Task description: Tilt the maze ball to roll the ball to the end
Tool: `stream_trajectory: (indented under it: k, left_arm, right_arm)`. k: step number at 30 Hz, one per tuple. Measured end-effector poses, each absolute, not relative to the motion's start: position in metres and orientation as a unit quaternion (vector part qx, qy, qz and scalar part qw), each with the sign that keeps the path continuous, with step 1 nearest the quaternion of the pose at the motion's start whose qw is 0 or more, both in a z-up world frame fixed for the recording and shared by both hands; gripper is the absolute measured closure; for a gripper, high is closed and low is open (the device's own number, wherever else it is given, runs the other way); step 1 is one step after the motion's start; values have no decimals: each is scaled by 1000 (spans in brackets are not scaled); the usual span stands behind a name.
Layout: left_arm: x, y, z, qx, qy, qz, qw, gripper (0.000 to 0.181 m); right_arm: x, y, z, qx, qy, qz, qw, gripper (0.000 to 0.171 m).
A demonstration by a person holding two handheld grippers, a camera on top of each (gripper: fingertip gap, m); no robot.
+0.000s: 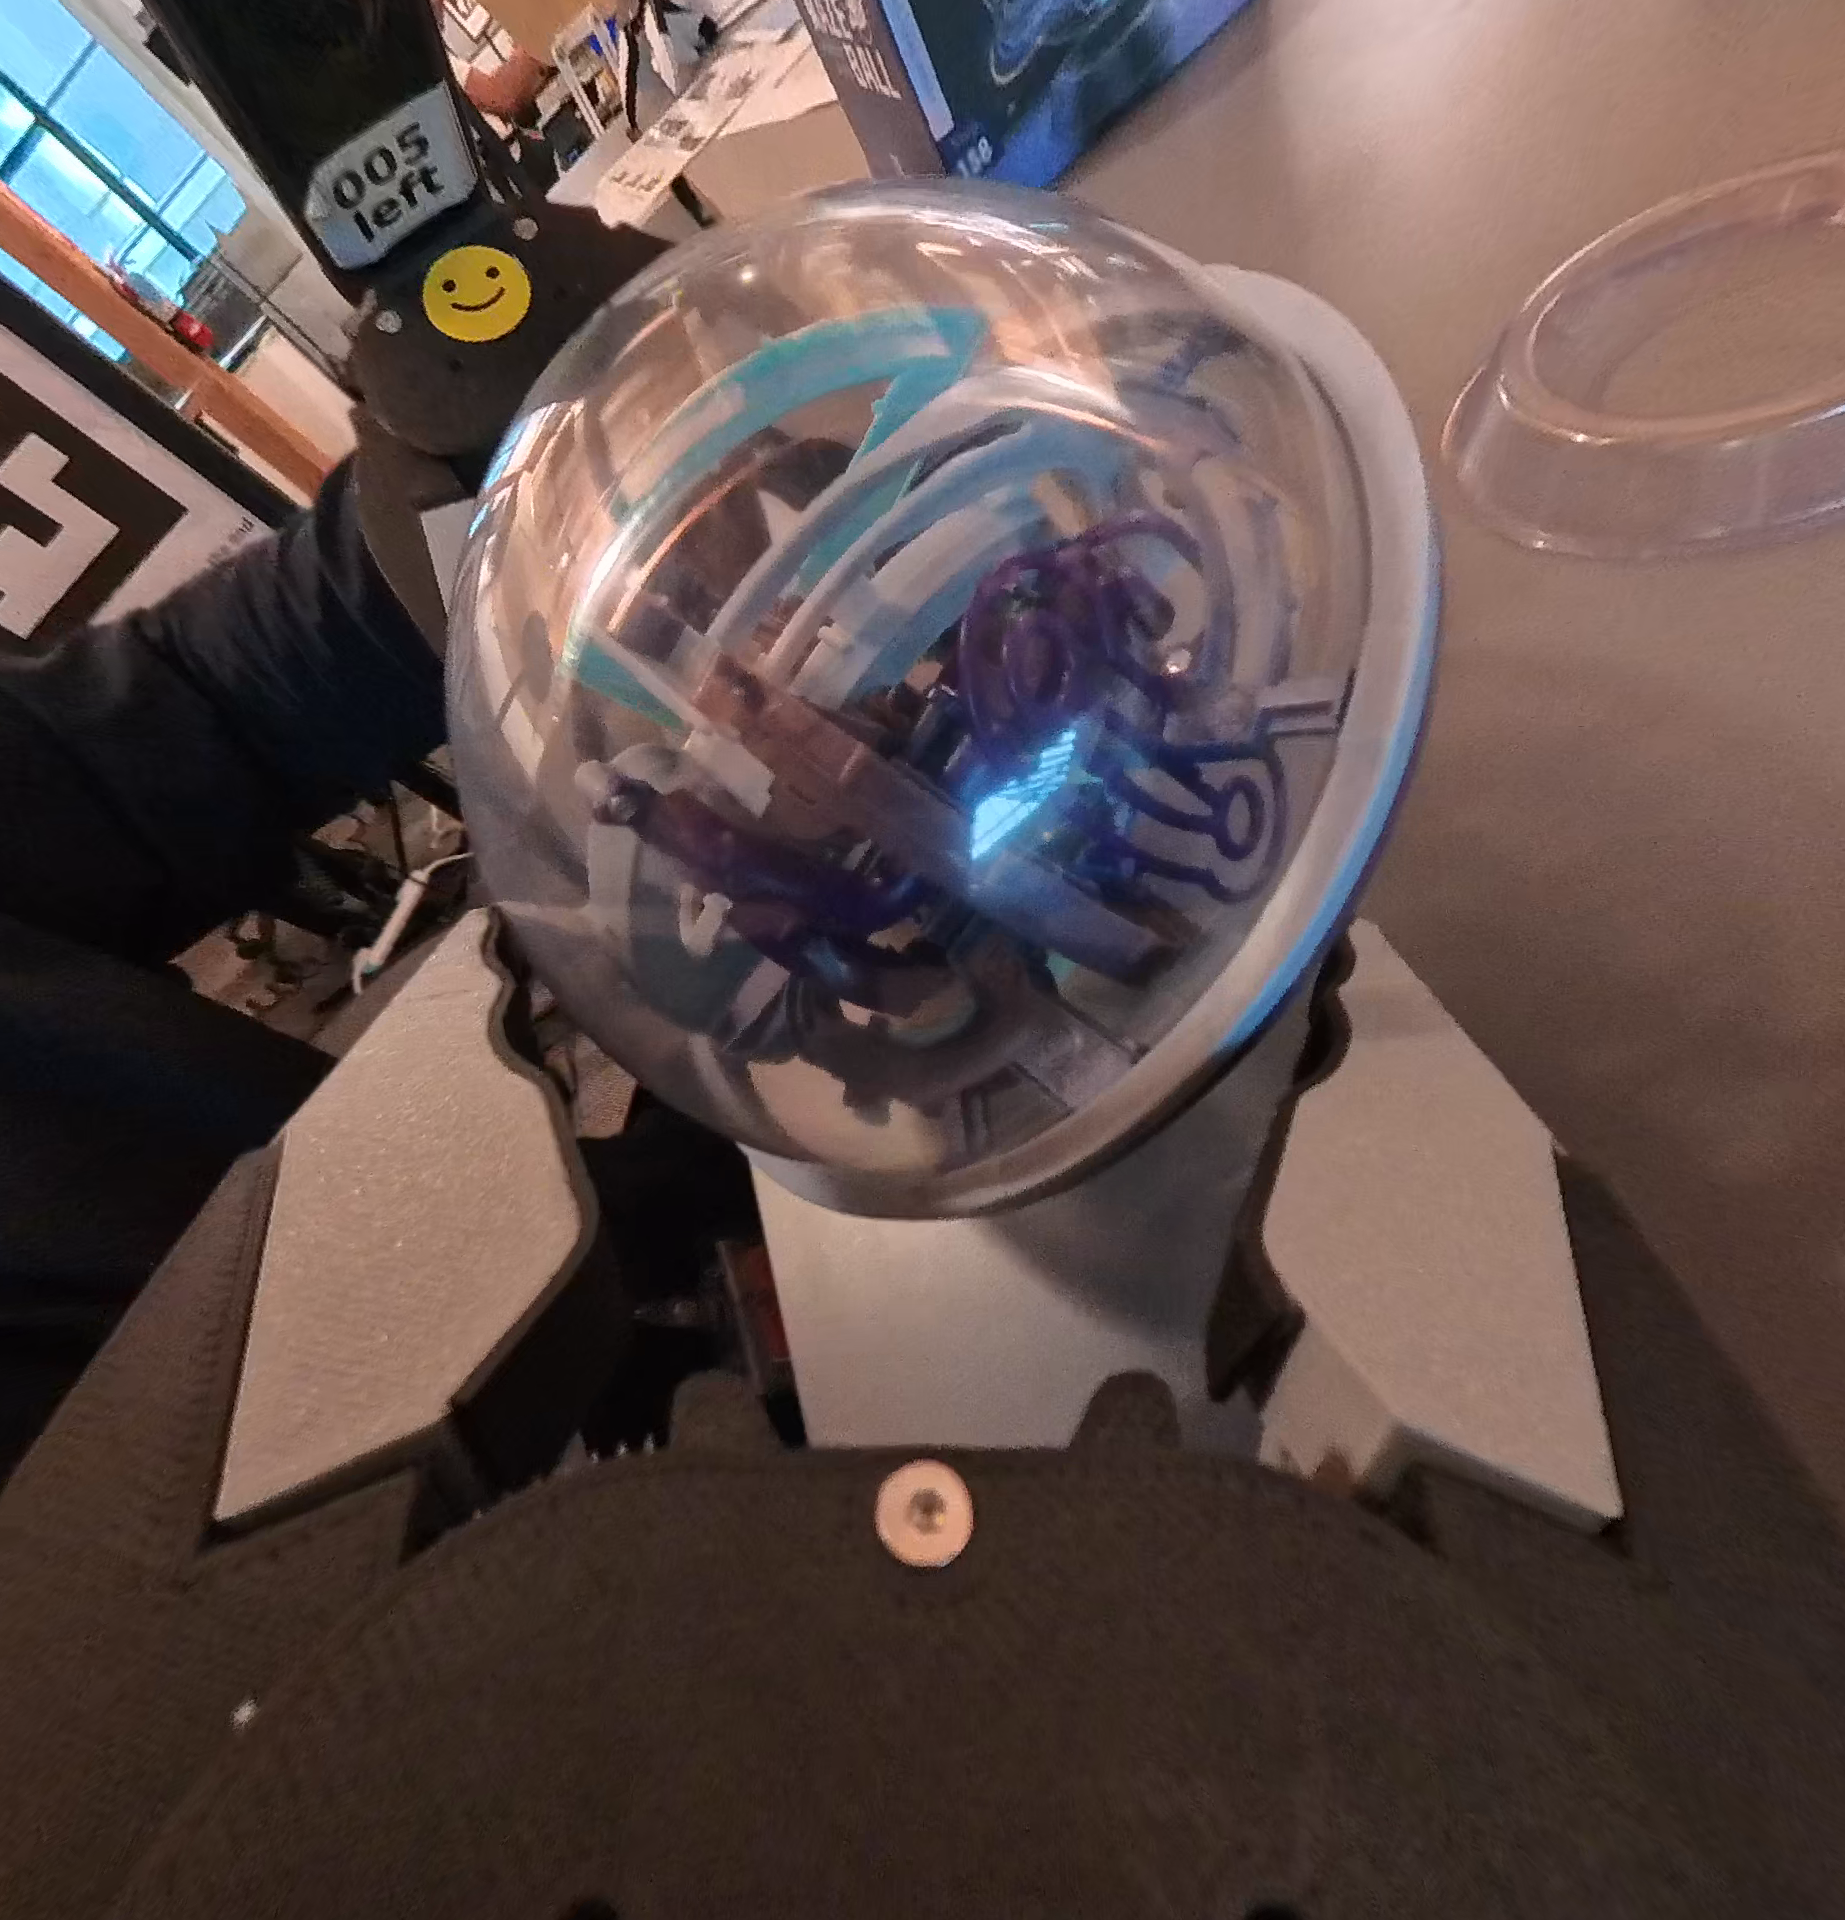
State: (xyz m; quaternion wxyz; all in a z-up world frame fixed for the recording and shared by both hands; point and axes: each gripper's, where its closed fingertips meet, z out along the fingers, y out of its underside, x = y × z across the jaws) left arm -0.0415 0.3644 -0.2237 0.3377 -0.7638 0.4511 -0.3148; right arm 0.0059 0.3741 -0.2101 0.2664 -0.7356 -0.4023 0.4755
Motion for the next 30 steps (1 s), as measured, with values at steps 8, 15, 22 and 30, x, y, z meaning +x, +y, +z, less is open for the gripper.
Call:
stream_trajectory:
  k: [8,15,22,30]
  left_arm:
    - [-42,369,-221,-755,437,-331,359,58]
    - [-44,366,-222,-742,446,-336,371,61]
    - [-43,369,-223,-742,446,-336,371,62]
    - [-41,372,-219,-737,441,-357,368,65]
  right_arm:
    - [6,379,-212,-716,-410,491,281,28]
    - [9,375,-214,-691,-445,483,302,32]
    - [10,381,-210,-681,-456,470,326,33]
    - [15,395,-204,-676,-474,396,402,16]
